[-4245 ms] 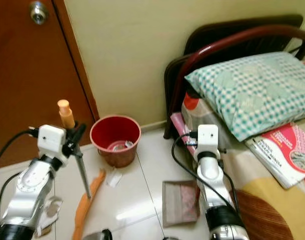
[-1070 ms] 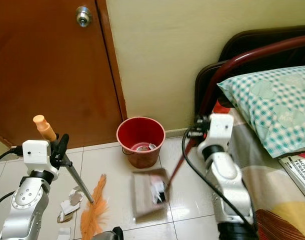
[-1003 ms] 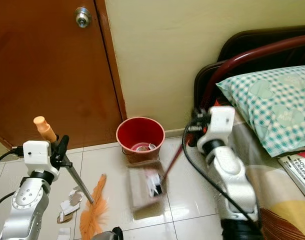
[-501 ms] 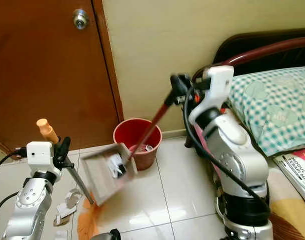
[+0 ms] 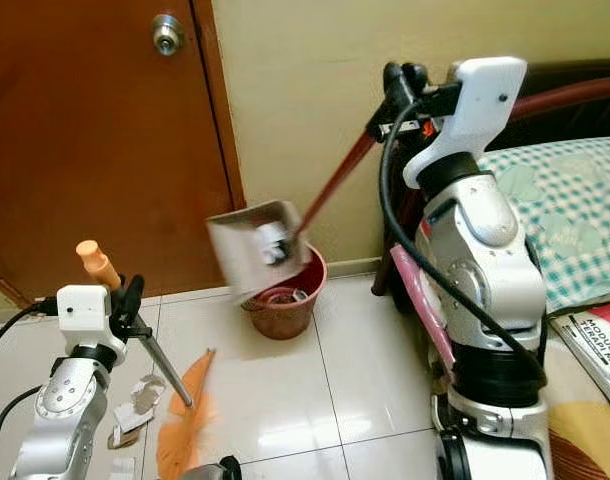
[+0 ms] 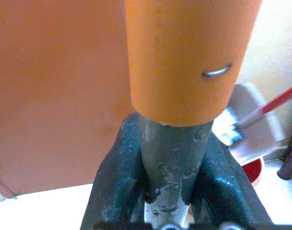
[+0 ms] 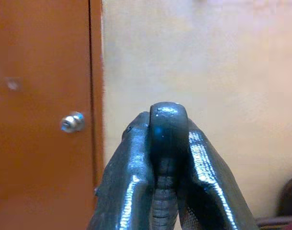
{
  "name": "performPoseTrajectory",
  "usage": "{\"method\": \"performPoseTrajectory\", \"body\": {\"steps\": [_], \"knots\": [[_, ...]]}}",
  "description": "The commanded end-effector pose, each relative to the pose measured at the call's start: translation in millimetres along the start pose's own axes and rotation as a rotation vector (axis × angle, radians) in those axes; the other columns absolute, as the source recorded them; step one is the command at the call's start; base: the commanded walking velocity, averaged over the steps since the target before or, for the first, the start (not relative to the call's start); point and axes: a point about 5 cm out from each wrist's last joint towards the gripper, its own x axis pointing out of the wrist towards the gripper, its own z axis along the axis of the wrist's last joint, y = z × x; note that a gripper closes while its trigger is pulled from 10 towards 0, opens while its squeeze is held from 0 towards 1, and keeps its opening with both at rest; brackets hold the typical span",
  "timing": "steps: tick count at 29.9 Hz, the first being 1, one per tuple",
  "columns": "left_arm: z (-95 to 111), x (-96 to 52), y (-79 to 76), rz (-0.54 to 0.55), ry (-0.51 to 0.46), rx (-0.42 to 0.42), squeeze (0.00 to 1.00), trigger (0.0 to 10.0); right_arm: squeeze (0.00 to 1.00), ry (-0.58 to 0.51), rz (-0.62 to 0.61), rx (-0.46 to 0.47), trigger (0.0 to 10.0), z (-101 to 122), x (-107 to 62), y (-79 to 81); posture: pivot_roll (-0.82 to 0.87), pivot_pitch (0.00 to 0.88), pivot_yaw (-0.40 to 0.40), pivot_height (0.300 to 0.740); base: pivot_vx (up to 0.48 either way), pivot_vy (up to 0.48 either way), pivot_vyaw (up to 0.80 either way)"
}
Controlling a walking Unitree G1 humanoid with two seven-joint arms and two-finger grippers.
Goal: Sweep floor
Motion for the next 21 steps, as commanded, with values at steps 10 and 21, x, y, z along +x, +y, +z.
{"method": "performPoseTrajectory", "body": {"steps": [10, 21], "knots": [[-6.9, -1.8, -4.6, -0.018, 0.041, -0.001, 0.00, 10.0, 0.00, -0.183, 0.258, -0.313, 10.0, 1.5, -5.5, 69.7, 0.02, 0.115, 0.012, 0.740, 0.000, 0.000, 0.00], [-6.7, -2.4, -5.2, -0.012, 0.037, 0.004, 0.00, 10.0, 0.00, -0.246, 0.350, -0.282, 10.0, -7.7, -3.9, 107.5, 0.03, 0.113, -0.003, 0.740, 0.000, 0.000, 0.00]]}}
